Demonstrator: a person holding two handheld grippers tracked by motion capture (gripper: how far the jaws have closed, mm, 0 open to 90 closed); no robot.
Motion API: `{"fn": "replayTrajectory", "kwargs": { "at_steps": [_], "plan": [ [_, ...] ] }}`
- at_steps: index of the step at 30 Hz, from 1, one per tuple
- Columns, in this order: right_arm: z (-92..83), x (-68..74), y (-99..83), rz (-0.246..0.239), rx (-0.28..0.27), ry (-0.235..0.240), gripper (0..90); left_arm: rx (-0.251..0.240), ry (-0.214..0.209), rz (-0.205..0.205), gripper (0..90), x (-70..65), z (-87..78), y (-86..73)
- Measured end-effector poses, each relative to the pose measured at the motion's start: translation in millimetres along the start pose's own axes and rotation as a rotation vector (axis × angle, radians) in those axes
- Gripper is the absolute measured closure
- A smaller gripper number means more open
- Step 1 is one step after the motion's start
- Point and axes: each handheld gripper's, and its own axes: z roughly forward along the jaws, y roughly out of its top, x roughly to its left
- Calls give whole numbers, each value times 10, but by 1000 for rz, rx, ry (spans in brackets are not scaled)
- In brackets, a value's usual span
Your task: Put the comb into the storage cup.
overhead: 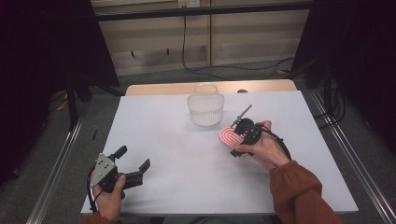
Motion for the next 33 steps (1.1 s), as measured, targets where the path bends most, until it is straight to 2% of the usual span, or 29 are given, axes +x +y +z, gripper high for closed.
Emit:
{"fn": "replayTrajectory", "kwargs": {
  "at_steps": [12, 23, 33],
  "plan": [
    [-190, -25, 24, 15, -76, -24, 193, 3, 1, 1, 23, 4, -1, -1],
    [-388, -43, -33, 30, -222, -46, 193, 2, 1, 2, 23, 0, -3, -2],
    [-377, -3, -81, 43, -306, -76, 193, 0, -1, 3, 23, 2, -6, 2]
  ]
}}
